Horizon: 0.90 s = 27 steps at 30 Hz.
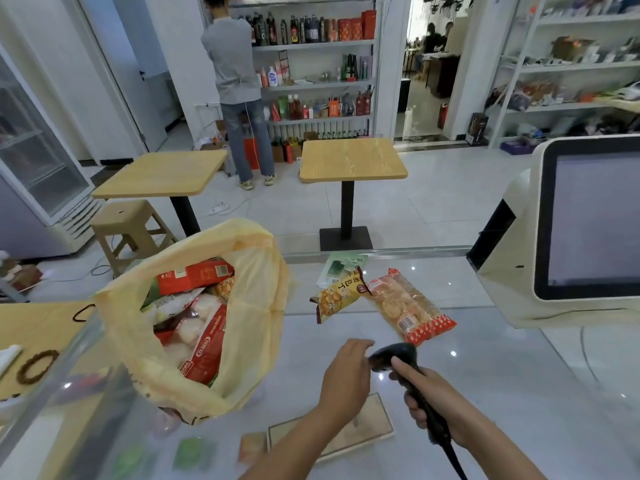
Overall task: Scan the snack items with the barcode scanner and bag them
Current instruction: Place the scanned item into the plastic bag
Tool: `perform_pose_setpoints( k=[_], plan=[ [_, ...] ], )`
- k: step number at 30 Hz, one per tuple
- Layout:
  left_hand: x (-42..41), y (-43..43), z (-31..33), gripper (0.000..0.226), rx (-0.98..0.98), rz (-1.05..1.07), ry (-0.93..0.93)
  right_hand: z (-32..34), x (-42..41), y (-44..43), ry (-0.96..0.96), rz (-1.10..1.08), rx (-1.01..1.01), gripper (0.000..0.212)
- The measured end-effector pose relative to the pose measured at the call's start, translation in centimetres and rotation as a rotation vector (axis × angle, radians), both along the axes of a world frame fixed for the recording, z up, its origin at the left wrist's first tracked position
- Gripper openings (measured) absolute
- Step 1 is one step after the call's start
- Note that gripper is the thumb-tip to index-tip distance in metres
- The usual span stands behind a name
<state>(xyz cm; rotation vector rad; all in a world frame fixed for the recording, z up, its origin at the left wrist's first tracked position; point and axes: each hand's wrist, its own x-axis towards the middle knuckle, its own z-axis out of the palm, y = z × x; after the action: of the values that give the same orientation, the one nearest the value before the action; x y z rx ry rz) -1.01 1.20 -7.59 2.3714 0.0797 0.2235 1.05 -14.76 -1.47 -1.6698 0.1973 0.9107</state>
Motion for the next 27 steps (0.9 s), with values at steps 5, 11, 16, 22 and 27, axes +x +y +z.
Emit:
perform_pose_setpoints(
  k=[5,11,16,22,27],
  plan=[
    [3.4,-2.3,1.5,0.038,-0.421,0.224,0.243,0.8,-1.0,-3.1,-0.018,-0.123,0.029,0.055],
    [7.1,-5.1,2.8,0.047,0.112,0.209,0.007,1.6,-1.1,-6.0,-0.089,-0.253,0.044,0.051],
    [9.5,-4.7,1.6,0.076,0.475,-0.138,-0.019,1.9,-0.9,-7.1,-0.110,-0.303,0.037,0.051],
    [8.1,-2.9,1.1,0.087,0.574,-0.251,0.005,1.8,-0.6,-7.8,-0.112,-0.360,0.065,0.053],
    [5.1,-2.1,1.9,0.086,0.415,-0.269,-0.029,1.8,0.0,-8.1,-0.123,-0.395,0.089,0.056]
  ],
)
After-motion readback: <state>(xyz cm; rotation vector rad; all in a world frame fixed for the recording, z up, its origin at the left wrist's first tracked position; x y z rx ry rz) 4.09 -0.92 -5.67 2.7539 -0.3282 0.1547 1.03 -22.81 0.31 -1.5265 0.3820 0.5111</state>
